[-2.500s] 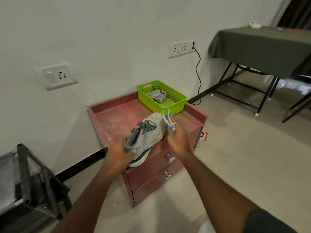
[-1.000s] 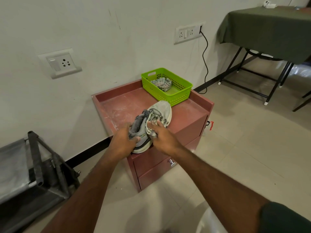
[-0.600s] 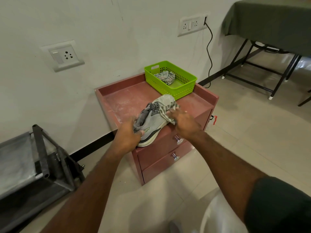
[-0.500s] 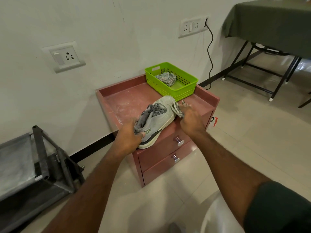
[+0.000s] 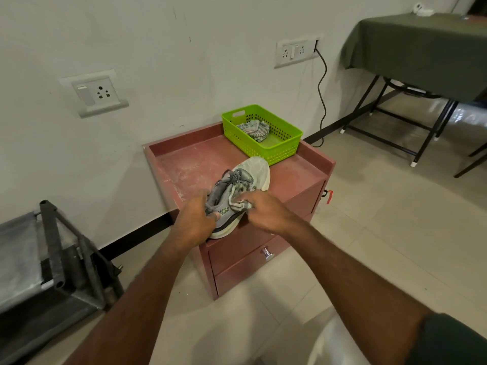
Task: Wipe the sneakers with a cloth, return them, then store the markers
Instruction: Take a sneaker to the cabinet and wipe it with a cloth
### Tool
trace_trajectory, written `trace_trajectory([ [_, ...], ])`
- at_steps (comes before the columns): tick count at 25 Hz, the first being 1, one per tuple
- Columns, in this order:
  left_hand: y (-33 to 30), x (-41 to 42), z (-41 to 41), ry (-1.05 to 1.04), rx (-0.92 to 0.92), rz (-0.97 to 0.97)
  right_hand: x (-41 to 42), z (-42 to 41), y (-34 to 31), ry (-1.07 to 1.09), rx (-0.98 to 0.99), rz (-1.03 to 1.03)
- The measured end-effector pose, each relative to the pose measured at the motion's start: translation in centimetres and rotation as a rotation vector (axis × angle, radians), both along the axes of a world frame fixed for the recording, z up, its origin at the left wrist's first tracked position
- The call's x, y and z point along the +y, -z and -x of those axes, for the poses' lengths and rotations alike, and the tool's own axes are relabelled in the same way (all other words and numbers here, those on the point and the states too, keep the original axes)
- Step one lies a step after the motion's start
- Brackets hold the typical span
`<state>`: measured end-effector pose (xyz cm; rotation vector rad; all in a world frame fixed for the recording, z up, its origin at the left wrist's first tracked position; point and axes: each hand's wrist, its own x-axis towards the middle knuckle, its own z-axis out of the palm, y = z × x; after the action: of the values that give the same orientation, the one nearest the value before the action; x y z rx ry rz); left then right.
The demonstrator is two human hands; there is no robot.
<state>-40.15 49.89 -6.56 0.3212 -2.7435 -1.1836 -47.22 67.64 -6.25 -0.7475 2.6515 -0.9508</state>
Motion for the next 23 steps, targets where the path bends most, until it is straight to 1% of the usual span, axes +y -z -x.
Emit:
trace_trajectory([
  [1, -0.1, 0.1, 0.0, 0.001, -0.005, 0.006, 0.8, -0.1, -0.2, 0.037, -0.197, 0.187],
  [2, -0.2, 0.2, -0.1, 0.0, -0.006, 0.01, 1.5, 0.1, -0.6, 0.131, -0.349, 0.378],
  [3, -0.2, 0.2, -0.1, -0.002, -0.002, 0.01, 2.3, 0.7, -0.6, 0.271, -0.416, 0.551],
  [4, -0.2, 0.2, -0.2, -0.003, 0.0, 0.009, 3.0, 1.6, -0.4, 0.41, -0.33, 0.631],
  [5, -0.2, 0.2, -0.2, -0.003, 0.001, 0.007, 3.4, 2.3, 0.1, 0.525, -0.148, 0.595],
  [6, -0.2, 0.2, -0.3, -0.006, 0.001, 0.006, 3.5, 2.7, 0.5, 0.558, 0.009, 0.501],
  [7, -0.1, 0.1, -0.4, -0.011, -0.002, 0.002, 2.7, 2.4, 0.9, 0.49, 0.069, 0.383],
  [9, -0.1, 0.1, -0.2, -0.007, -0.009, -0.009, 0.5, 1.7, 2.0, 0.209, 0.046, 0.118],
  [10, 0.0, 0.0, -0.1, 0.001, -0.006, -0.011, -0.7, 1.5, 2.4, 0.119, 0.067, 0.014],
  [11, 0.0, 0.1, 0.0, 0.006, 0.005, -0.013, -1.2, 1.3, 2.3, 0.071, 0.107, -0.039],
  [12, 0.1, 0.1, 0.0, 0.007, 0.009, -0.014, -1.4, 1.0, 1.9, 0.057, 0.112, -0.038],
  [13, 0.1, 0.1, 0.0, 0.007, 0.01, -0.012, -1.3, 0.9, 1.4, 0.057, 0.065, 0.032],
  [14, 0.1, 0.1, 0.1, 0.006, 0.011, -0.011, -0.7, 0.8, 0.8, 0.065, -0.045, 0.14],
  [16, 0.0, 0.4, 0.0, -0.009, 0.027, 0.014, 1.1, 0.2, -0.2, 0.131, -0.326, 0.435],
  [17, -0.1, 0.7, 0.1, -0.018, 0.045, 0.042, 1.8, 0.2, -0.6, 0.211, -0.406, 0.595],
  [18, -0.2, 1.1, 0.1, -0.019, 0.072, 0.096, 2.1, 0.3, -0.9, 0.321, -0.415, 0.747],
  [19, -0.4, 1.6, 0.0, -0.008, 0.1, 0.185, 2.3, 0.6, -1.1, 0.451, -0.371, 0.866],
  [21, -0.7, 3.1, -0.4, 0.035, 0.204, 0.48, 2.5, 1.1, -1.5, 0.662, -0.303, 1.009],
  [22, -0.7, 3.9, -0.7, 0.079, 0.278, 0.634, 2.6, 1.2, -1.6, 0.707, -0.315, 1.057],
  [23, -0.7, 4.6, -0.8, 0.134, 0.356, 0.748, 2.7, 1.2, -1.6, 0.711, -0.345, 1.07],
])
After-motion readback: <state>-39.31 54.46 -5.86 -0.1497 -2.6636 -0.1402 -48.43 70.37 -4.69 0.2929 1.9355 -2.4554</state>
